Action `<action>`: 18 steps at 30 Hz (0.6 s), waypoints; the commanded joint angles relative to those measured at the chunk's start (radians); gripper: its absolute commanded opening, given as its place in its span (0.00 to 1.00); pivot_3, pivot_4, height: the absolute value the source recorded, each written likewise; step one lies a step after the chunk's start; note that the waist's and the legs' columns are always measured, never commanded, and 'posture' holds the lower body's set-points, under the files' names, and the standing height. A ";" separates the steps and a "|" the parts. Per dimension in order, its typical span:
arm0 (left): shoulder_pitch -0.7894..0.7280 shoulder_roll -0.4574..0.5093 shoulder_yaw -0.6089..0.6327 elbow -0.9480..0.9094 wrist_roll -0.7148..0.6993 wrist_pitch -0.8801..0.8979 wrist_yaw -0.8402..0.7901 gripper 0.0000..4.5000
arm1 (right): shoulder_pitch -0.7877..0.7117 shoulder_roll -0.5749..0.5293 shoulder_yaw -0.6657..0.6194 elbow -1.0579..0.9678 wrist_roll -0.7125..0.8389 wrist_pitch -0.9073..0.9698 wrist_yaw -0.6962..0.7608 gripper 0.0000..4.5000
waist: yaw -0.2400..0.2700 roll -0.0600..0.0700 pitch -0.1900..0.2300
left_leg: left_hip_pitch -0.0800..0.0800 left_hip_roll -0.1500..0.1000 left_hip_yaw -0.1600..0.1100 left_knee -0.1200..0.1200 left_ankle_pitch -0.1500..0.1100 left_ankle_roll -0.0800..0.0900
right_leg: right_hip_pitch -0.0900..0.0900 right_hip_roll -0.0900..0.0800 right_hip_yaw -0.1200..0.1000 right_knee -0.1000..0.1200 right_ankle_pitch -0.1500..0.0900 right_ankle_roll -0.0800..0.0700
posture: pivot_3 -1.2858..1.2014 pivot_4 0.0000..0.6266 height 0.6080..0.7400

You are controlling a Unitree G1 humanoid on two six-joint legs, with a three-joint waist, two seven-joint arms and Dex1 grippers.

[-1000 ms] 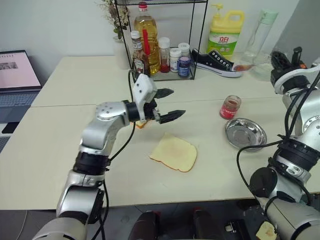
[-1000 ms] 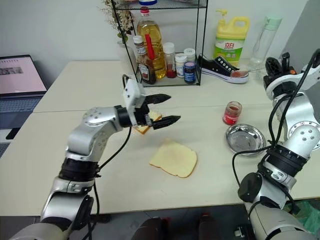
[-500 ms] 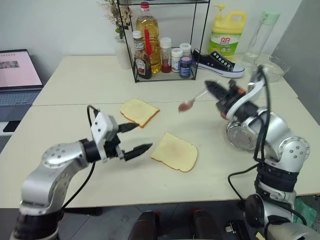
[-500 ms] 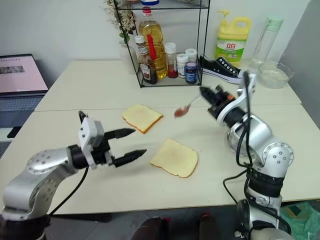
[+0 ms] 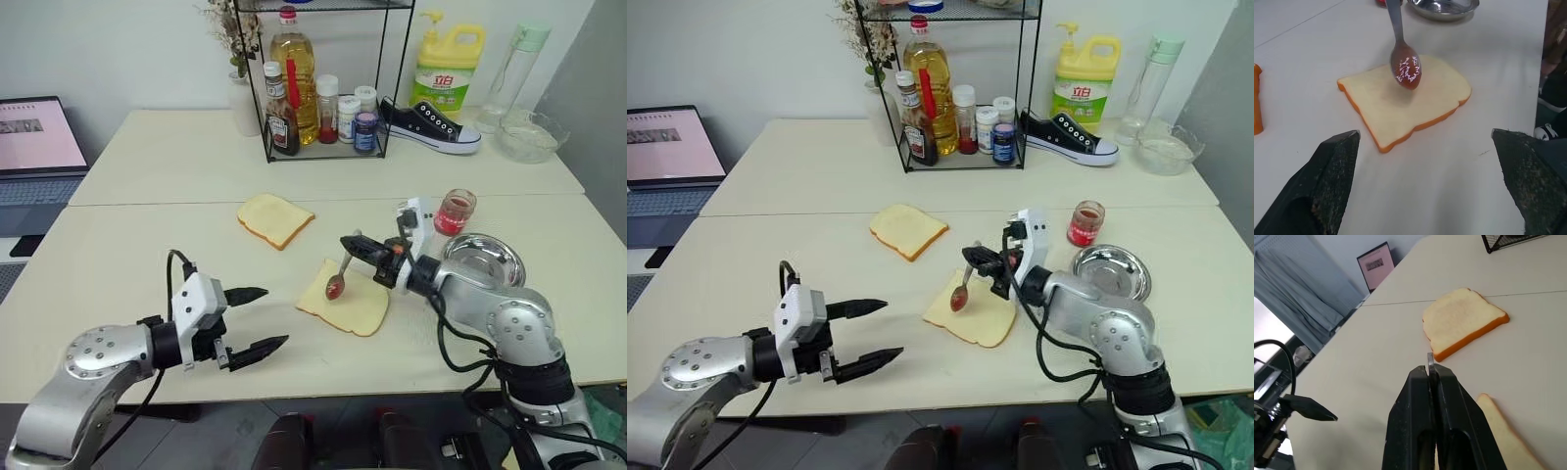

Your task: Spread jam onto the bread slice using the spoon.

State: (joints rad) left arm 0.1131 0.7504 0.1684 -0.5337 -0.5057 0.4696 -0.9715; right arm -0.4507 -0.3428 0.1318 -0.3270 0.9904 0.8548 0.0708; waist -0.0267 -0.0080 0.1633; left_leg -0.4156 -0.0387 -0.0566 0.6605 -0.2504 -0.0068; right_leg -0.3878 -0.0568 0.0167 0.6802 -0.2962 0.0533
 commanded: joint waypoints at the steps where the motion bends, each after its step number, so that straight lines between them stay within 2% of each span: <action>1: -0.022 -0.002 -0.019 -0.004 0.001 -0.028 0.000 1.00 | -0.010 0.005 0.032 0.001 -0.121 -0.067 0.075 0.00 | -0.001 0.000 0.000 | 0.000 0.000 0.000 0.000 0.000 0.000 | 0.000 0.000 0.000 0.000 0.000 0.000 | 0.52 0.24 1.00; 5: -0.051 0.005 -0.046 0.012 0.007 -0.042 -0.008 1.00 | 0.001 0.008 0.085 0.000 -0.254 -0.114 0.125 0.00 | -0.001 0.000 0.000 | 0.000 0.000 0.000 0.000 0.000 0.000 | 0.000 0.000 0.000 0.000 0.000 0.000 | 0.52 0.24 1.00; 9: -0.105 0.000 -0.075 0.039 0.010 -0.037 0.001 1.00 | 0.032 -0.046 0.152 -0.029 -0.392 -0.144 0.181 0.00 | 0.001 0.000 0.000 | 0.000 0.000 0.000 0.000 0.000 0.000 | 0.000 0.000 0.000 0.000 0.000 0.000 | 0.52 0.24 1.00; 18: -0.146 0.003 -0.093 0.085 0.019 -0.054 -0.014 1.00 | 0.091 -0.108 0.062 -0.135 -0.386 -0.069 0.241 0.00 | 0.002 -0.001 0.000 | 0.000 0.000 -0.001 0.000 0.000 0.000 | 0.001 -0.001 0.000 0.000 0.000 0.000 | 0.52 0.24 1.00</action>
State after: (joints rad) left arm -0.0183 0.7498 0.0722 -0.4451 -0.4868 0.4401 -0.9752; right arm -0.3663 -0.4302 0.2331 -0.4290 0.6066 0.7589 0.3085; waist -0.0242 -0.0088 0.1628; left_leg -0.4154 -0.0391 -0.0581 0.6608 -0.2504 -0.0069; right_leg -0.3870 -0.0575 0.0170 0.6800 -0.2961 0.0533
